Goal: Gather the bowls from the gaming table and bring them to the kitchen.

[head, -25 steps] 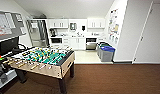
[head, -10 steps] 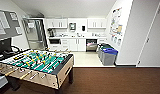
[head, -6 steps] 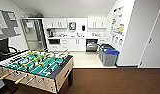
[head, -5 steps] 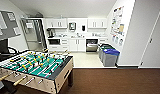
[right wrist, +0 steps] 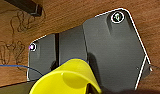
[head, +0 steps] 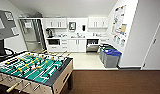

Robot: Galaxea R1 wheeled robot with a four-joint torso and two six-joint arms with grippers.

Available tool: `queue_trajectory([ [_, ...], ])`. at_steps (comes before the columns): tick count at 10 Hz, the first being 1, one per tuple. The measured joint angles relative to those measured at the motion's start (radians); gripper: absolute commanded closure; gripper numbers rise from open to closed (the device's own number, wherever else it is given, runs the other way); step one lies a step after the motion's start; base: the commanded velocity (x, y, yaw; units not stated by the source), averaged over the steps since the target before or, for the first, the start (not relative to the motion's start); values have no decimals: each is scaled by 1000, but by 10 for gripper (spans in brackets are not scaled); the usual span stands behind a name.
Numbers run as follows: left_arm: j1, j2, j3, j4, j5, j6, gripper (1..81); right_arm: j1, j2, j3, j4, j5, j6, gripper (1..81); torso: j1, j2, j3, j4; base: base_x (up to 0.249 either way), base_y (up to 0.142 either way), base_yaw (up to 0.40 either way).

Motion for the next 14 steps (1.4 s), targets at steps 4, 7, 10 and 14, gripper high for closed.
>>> queue_trajectory([
  [4,8,0,0,0,1,0,811,-6,0,0,0,-1,0,811,-1,0,0,0,191,0,0],
  [7,7,0,0,0,0,0,811,-6,0,0,0,-1,0,811,-1,0,0,0,191,0,0],
  [10,7,-1,0,0,1,0,811,-6,0,0,0,-1,0,811,-1,0,0,0,191,0,0],
  [14,7,-1,0,0,0,0,811,-6,0,0,0,-2,0,811,-1,0,0,0,191,-17,0],
])
